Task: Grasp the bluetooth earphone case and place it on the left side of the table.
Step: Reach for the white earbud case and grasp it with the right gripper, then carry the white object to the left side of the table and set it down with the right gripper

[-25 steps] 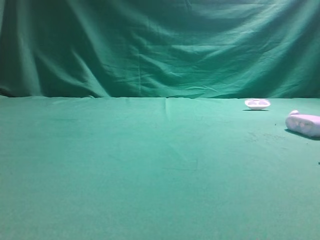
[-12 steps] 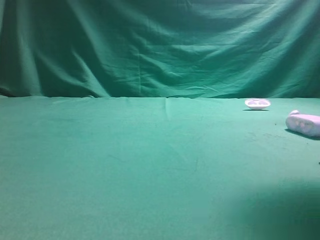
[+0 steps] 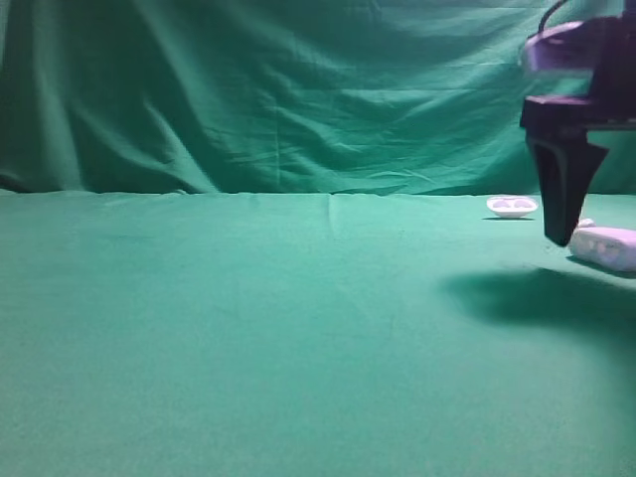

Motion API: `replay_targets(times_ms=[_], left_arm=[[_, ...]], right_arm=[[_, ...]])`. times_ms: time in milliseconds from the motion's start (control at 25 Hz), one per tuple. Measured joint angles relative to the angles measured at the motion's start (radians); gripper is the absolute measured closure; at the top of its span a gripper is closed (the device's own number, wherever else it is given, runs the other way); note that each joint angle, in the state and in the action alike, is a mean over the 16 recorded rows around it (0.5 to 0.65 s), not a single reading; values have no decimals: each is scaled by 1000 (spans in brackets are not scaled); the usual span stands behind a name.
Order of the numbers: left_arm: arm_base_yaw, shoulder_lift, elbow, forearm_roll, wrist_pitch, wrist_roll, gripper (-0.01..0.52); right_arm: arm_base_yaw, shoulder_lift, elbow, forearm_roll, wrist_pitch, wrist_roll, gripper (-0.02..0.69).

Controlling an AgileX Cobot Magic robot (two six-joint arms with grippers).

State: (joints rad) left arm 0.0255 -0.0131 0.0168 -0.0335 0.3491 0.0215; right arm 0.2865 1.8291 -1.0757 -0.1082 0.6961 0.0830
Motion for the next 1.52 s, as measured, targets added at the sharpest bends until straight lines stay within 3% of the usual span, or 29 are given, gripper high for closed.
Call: replay_targets(times_ms=[480, 720, 1120, 1520], left_arm=[[0, 0, 0, 0, 0, 0, 514], [0, 0, 0, 0, 0, 0, 514], [0, 0, 0, 0, 0, 0, 514], [0, 0, 0, 0, 0, 0, 514]], right_arm=[[35, 25, -170, 3, 98, -1, 335], [151, 58, -381, 16, 141, -22, 340], [454, 265, -763, 37, 126, -72, 340], [604, 486, -927, 67, 60, -86, 340]])
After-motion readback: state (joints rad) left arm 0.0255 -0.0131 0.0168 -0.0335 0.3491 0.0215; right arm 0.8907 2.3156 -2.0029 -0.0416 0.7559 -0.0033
